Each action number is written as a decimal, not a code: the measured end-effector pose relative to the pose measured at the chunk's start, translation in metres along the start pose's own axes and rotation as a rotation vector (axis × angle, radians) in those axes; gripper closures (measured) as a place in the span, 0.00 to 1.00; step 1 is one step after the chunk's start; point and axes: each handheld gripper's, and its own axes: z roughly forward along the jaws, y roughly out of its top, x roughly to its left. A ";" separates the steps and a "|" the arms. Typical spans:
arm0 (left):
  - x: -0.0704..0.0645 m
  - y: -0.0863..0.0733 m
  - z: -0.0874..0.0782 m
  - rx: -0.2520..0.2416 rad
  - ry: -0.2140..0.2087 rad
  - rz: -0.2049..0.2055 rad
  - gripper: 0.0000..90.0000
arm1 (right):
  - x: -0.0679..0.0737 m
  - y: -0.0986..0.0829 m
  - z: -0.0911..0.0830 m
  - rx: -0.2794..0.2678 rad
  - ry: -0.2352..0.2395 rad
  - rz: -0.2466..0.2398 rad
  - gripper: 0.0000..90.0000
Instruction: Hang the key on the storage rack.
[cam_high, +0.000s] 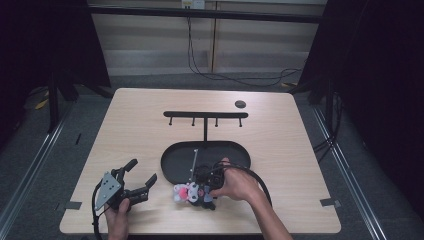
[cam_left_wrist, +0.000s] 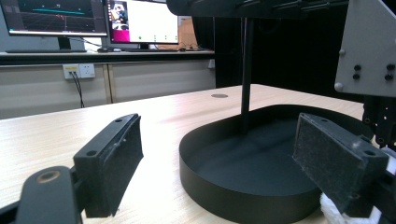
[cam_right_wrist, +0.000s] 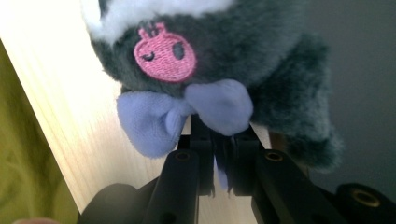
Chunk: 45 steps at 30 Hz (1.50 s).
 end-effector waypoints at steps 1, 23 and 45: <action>0.000 0.000 0.000 -0.001 0.000 0.000 0.17 | 0.001 0.001 0.000 0.013 0.000 -0.006 0.93; 0.000 0.000 0.000 -0.001 -0.002 -0.001 0.17 | -0.001 0.005 -0.011 0.048 0.083 -0.061 0.97; 0.000 0.000 0.000 -0.001 -0.004 -0.001 0.17 | 0.003 0.008 -0.060 0.001 0.065 -0.107 0.97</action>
